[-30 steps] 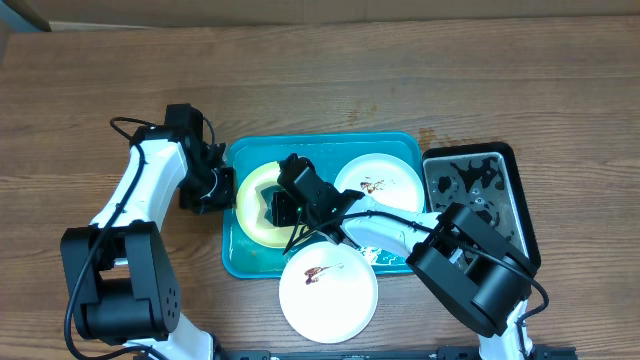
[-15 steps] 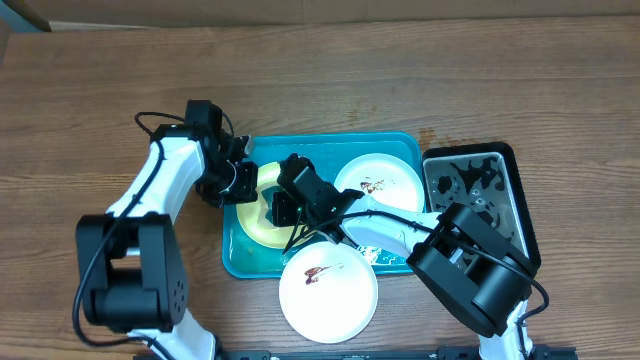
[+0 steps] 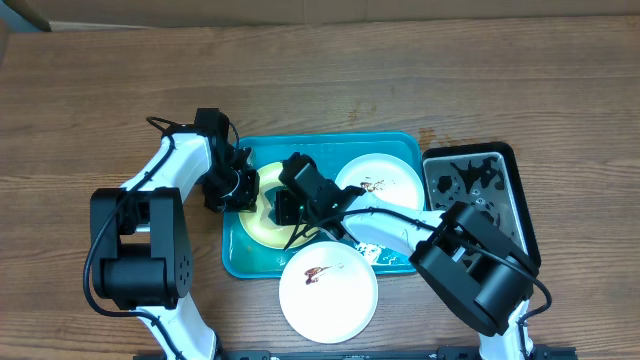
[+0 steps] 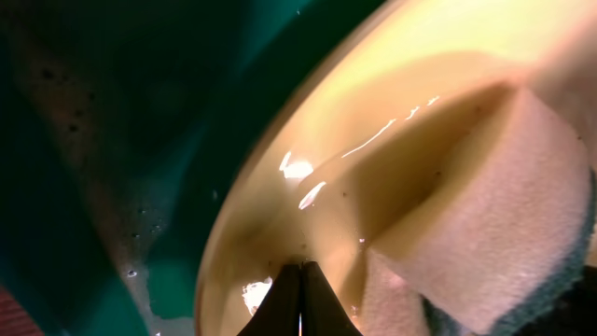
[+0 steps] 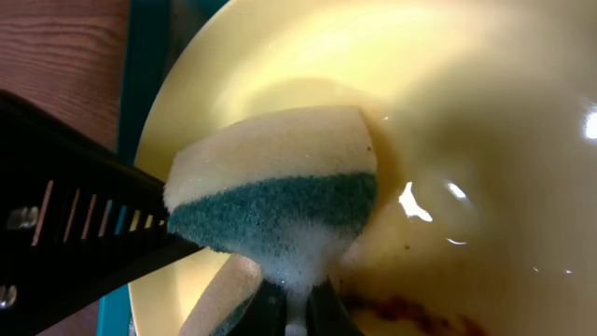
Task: Clean dirty plates on tray and stack at the side
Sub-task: 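Scrub the yellow plate with the sponge while left gripper holds it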
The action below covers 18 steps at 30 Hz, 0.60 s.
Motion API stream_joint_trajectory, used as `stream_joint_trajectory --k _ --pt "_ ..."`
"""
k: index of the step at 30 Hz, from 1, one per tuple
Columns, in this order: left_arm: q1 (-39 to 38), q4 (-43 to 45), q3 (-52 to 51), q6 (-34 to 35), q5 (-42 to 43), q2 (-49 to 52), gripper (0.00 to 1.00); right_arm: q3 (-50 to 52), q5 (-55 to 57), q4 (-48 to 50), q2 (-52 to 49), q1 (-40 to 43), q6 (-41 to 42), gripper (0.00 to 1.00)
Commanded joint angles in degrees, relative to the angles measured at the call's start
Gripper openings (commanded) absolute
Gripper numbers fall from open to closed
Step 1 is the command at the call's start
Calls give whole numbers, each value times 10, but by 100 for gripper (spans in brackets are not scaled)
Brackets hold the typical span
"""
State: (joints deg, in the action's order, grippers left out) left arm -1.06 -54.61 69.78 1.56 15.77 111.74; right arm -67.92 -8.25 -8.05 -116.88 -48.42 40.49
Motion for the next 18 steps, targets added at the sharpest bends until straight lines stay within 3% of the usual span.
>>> stream_joint_trajectory --k 1,12,18 --pt "0 4 -8 13 -59 37 4 23 33 -43 -18 32 1 4" --pt "0 5 -8 19 -59 37 4 23 70 -153 -18 60 -6 4" --pt "0 2 -8 19 -59 37 4 23 100 -174 -17 60 -49 4"
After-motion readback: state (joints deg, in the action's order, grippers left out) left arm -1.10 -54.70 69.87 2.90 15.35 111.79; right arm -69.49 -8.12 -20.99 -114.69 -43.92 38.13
